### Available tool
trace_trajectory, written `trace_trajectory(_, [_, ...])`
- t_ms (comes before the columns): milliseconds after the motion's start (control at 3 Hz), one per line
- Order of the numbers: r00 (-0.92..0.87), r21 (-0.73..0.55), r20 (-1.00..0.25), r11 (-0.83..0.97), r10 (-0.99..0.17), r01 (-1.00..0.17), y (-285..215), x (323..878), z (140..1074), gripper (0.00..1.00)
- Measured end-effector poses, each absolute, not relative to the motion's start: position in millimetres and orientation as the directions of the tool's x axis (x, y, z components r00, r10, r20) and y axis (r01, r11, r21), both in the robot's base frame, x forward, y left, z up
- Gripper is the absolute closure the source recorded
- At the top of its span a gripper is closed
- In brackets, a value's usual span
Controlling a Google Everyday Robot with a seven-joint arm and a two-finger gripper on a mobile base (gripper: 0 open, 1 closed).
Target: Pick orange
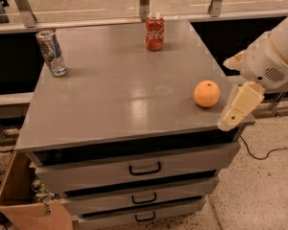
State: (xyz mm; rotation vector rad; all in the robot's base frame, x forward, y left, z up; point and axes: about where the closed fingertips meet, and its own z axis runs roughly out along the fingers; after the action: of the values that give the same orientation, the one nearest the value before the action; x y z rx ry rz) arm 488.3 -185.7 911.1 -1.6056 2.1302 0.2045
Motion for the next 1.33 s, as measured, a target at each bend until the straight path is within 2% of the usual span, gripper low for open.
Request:
trace_trajectory(333, [-0.199,-0.174,-0.512,0.328,-0.836,-0.928,-174.8,518.4,900.9,0.00])
trace_trajectory(1000, [-0.234,-0.137,-0.608,0.391,-0.758,-0.910,-166.1,552.7,871.2,0.00])
trace_trajectory(1333, [-0.251,-0.119,-0.640,0.417,-0.726,-0.901,-175.4,564.4,853.2,0.25])
